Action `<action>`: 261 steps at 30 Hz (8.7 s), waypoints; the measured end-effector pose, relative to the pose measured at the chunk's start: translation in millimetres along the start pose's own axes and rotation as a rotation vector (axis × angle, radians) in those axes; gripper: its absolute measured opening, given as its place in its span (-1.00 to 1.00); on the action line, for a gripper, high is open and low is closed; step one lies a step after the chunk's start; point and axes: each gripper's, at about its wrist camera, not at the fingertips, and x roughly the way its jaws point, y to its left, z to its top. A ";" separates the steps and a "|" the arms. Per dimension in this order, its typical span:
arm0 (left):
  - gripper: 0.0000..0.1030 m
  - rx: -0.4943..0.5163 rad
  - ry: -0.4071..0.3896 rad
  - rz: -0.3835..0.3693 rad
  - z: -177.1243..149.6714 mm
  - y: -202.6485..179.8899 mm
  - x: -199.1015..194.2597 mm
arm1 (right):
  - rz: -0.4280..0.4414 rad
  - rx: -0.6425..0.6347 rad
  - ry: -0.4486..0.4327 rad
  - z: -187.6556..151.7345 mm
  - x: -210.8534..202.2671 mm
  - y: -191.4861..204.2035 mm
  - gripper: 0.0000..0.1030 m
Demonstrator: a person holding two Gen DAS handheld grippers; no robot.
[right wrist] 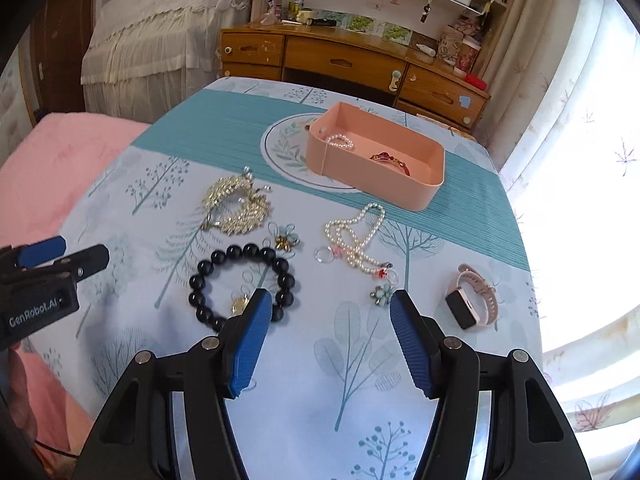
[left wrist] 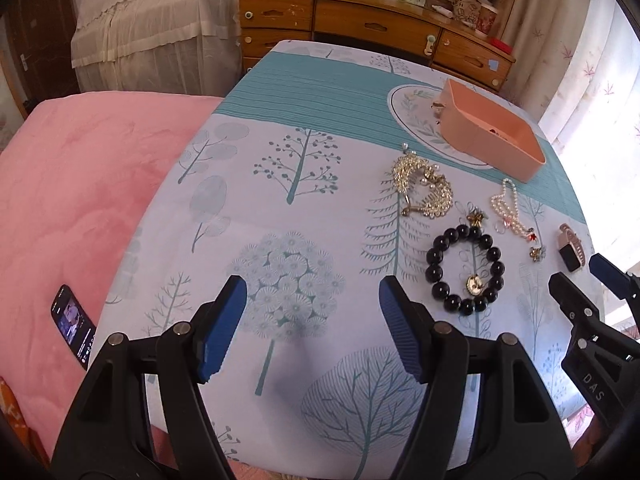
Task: Organize jewelry
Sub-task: 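Move both tools back toward the remaining jewelry, then grasp the black bead bracelet with the right tool while the left tool grasps the gold hair clip, then lower the gold hair clip and black bead bracelet into the pink tray, open both tools, then move the left tool to the pearl necklace while the right tool approaches the pink smartwatch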
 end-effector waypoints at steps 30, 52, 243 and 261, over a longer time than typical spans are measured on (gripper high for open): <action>0.29 0.110 0.021 -0.031 -7.8 -22.3 13.4 | 0.293 0.125 0.159 -2.1 63.6 -13.2 -0.31; 0.29 0.251 0.150 -0.149 89.8 -56.0 74.1 | 0.238 0.004 0.190 36.4 127.1 9.6 -0.71; -0.50 0.381 0.276 -0.236 112.4 -226.1 57.3 | 0.109 0.191 -0.021 36.3 -15.3 -275.0 -0.26; -0.36 0.309 0.520 -0.209 110.1 -251.8 137.2 | 0.284 0.035 0.222 19.5 142.2 -257.8 -0.25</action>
